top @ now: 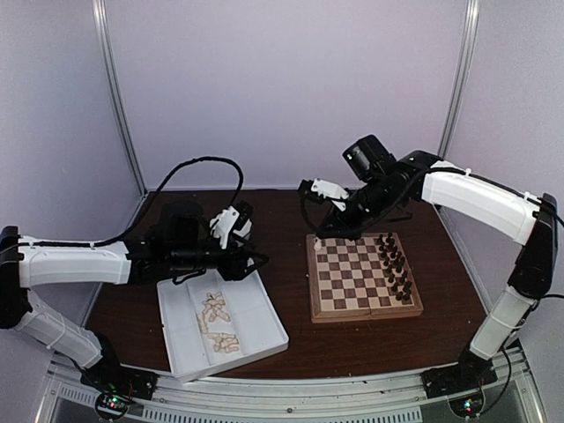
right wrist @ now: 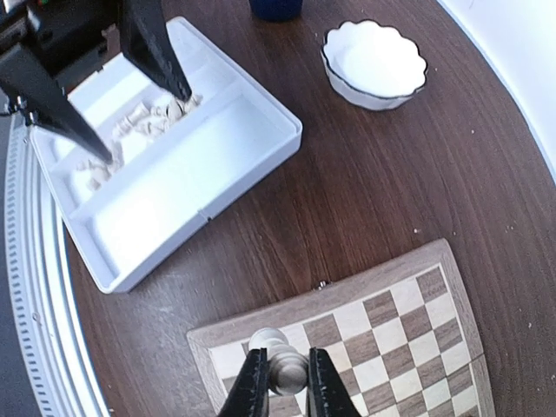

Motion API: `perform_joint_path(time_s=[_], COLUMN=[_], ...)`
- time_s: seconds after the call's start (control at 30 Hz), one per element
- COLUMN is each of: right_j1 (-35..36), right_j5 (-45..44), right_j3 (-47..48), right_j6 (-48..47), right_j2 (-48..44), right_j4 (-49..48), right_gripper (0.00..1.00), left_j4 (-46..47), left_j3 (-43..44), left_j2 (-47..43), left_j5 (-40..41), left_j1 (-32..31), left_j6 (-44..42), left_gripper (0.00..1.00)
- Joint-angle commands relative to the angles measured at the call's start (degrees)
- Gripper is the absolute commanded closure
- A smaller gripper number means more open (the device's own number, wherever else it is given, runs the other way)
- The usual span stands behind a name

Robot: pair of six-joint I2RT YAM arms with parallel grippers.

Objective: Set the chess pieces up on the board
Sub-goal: Pass from the left arm to the right, then place the king on e1.

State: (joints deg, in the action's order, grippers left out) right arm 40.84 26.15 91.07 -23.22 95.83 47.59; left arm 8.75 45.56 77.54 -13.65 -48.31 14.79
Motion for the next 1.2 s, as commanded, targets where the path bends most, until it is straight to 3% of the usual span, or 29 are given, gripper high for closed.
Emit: perform_joint_path(time_s=[0.0, 0.53, 0.8, 1.17], right_j1=[-0.62, -4.47, -5.2, -0.77], right_j5=[-6.58, -11.99, -9.3, -8.59], right_j3=[-5.94, -23.16, -19.72, -14.99], right_j6=[-4.43, -4.77, -3.05, -5.45], right_j2=[-4.04, -15.78, -8.96, 2.27], right_j4=[-0.05, -4.26, -9.36, -13.58], right_gripper=[1.0, 1.0, 1.0, 1.0], left_j4=[-0.66, -2.34, -2.78, -4.8], left_j3=[-0.88, 5.32, 4.36, 1.95], left_j2=[-1.15, 5.13, 3.88, -0.17], left_j5=[3.23, 5.8, 7.79, 11.19], left_j1=[0.74, 2.27, 2.26, 2.43], left_j6=[-0.73, 1.91, 2.26, 1.46], left_gripper=[0.44, 0.44, 0.44, 0.44])
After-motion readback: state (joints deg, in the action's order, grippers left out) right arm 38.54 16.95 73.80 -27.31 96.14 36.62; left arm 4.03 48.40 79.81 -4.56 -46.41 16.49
